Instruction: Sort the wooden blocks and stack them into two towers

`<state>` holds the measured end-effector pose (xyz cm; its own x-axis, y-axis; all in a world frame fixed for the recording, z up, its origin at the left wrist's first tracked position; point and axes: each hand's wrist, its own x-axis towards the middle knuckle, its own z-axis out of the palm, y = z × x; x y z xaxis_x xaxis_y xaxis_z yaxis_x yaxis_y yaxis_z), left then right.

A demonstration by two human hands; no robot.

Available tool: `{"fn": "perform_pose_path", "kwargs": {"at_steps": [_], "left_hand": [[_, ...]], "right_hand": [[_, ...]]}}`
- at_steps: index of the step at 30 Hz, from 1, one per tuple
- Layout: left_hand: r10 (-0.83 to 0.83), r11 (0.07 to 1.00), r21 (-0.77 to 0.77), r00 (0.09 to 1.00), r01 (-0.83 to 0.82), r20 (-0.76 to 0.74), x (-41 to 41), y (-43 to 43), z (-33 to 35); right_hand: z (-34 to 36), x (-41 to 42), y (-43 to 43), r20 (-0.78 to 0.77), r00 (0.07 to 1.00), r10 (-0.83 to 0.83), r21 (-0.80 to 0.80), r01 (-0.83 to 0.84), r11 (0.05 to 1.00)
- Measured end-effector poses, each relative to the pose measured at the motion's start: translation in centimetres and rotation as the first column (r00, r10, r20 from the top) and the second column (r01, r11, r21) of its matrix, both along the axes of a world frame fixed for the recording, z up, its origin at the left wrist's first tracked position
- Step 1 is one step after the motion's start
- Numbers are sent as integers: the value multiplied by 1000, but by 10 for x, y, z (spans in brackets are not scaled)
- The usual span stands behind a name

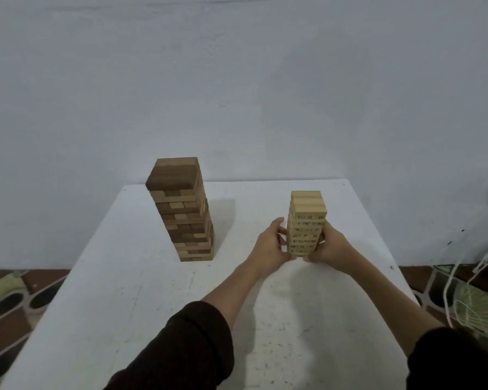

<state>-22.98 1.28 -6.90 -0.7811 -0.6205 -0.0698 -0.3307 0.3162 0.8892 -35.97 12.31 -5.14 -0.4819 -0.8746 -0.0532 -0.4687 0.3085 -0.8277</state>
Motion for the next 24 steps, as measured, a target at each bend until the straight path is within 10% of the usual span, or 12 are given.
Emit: {"fn": "perform_pose_path", "kwargs": {"at_steps": [24], "left_hand": [[131,975,187,989,-117,-64,49,-32,-3]], "right_hand": [[-9,42,-48,73,994,84,-20,-83,996]]}}
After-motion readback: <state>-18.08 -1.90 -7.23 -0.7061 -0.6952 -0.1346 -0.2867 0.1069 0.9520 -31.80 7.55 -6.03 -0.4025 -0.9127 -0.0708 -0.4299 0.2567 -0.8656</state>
